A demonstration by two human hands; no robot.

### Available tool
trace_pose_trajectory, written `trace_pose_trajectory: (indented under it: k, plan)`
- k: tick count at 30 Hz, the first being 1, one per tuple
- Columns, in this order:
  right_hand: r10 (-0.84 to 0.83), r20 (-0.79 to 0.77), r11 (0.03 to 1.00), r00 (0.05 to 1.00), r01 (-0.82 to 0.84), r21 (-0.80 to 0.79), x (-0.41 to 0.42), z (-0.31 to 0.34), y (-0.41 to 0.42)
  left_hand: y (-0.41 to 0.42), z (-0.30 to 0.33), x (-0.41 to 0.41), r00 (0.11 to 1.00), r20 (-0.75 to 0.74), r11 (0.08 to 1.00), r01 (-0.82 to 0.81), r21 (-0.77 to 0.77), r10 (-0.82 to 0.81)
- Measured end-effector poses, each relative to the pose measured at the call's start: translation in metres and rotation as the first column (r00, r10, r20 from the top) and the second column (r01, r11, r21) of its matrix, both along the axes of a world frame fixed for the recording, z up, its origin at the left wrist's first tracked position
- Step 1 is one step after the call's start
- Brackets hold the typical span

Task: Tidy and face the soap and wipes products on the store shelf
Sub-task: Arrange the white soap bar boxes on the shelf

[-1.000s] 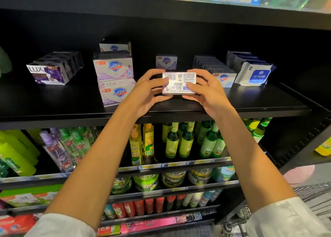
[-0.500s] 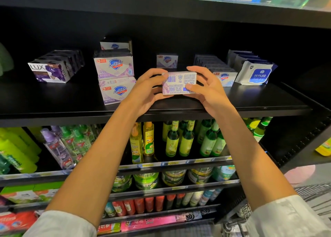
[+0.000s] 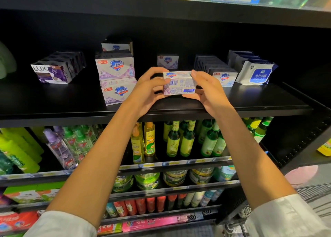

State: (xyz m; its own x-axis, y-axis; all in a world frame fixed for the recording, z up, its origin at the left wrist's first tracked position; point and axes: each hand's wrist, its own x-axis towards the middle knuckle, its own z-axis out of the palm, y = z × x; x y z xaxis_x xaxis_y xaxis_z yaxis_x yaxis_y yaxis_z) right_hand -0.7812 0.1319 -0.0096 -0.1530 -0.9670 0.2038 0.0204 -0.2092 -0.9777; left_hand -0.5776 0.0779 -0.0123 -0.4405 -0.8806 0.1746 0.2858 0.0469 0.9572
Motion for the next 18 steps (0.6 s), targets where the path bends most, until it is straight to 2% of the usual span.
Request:
trace_pose_trajectory:
  k: [10, 18]
  plan:
    - [0.009, 0.062, 0.999, 0.998, -0.006, -0.047, -0.0046, -0.0048, -0.0001, 0.0025, -0.0001, -0.0008, 0.999, -0.037, 0.993, 0.000, 0.118, 0.004]
    - [0.041, 0.035, 0.999, 0.999, -0.040, -0.035, -0.0061, -0.0055, -0.0017, 0.0013, -0.0009, -0.0003, 0.996, -0.076, 0.988, -0.033, 0.149, 0.045]
